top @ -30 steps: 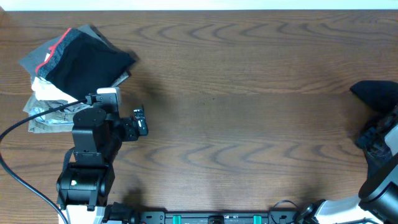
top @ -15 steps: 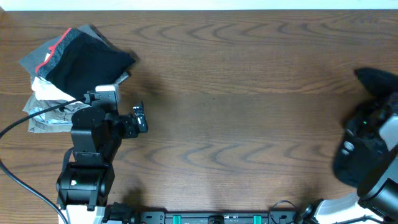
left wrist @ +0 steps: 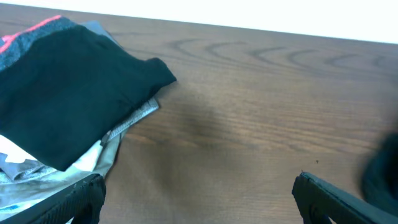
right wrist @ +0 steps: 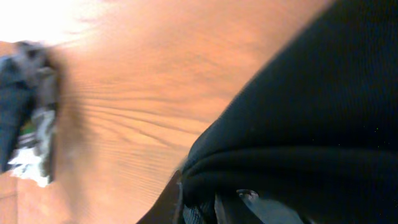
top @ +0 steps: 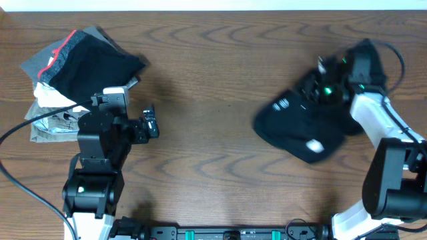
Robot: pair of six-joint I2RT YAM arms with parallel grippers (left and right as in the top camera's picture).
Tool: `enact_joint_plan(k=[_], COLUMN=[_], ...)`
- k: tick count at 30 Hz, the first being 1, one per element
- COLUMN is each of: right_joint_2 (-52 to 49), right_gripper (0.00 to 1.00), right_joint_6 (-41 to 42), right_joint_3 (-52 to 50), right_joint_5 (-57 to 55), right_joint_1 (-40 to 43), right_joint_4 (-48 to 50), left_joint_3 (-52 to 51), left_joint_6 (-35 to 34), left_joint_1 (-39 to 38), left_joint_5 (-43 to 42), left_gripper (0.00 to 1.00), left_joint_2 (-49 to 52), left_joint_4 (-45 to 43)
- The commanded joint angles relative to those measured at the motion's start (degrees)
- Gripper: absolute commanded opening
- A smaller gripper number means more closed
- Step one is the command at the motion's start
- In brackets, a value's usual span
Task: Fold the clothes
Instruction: 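Reach the right gripper to the black shirt and grasp it, then drag the black shirt toward center with the right gripper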
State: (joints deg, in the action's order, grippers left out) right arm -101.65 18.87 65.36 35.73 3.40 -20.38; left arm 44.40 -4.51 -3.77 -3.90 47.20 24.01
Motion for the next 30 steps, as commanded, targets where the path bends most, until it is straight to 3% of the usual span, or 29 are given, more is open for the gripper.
enact_joint_plan(k=[1,3,7,11,21,30], right_joint_2=[0.17,0.17,0.17,0.17,1.01,10.03], right_gripper=[0.14,0.17,0.33,0.59,0.61,0.66], right_joint_6=[0.59,-1.33,-7.72,-14.01,-16.20,-16.20], right_joint_3=[7.82,11.47,17.94,21.99,24.11,24.15], right_joint_5=[3.08,3.02,-4.31,-15.87,-35.58,-37.24], right_joint_1=[-2.27,-2.23,-1.86,-1.88,-1.84,-0.52], right_joint_4=[-2.05,-5.40,-16.09,-26.12,-37.38,-38.80], left_joint_3=[1.38,1.38,1.38,1.38,1.38,1.38], left_joint_6=[-0.57,-0.59,-0.79,-0.76,-0.74,-6.84], left_joint_1=[0.33,0.17,-1.09,-3.67,-14.60,-24.94], left_joint_5=[-0.11,-0.11,-0.13,-0.11,-0.13,-0.11], left_gripper=[0.98,0.98,0.98,0.98,0.98,0.98], left_joint_2=[1.49,2.40,4.66,7.76,15.93,30.80], left_joint_4=[-0.07,-0.07,-0.09,-0.33,-7.87,-16.74])
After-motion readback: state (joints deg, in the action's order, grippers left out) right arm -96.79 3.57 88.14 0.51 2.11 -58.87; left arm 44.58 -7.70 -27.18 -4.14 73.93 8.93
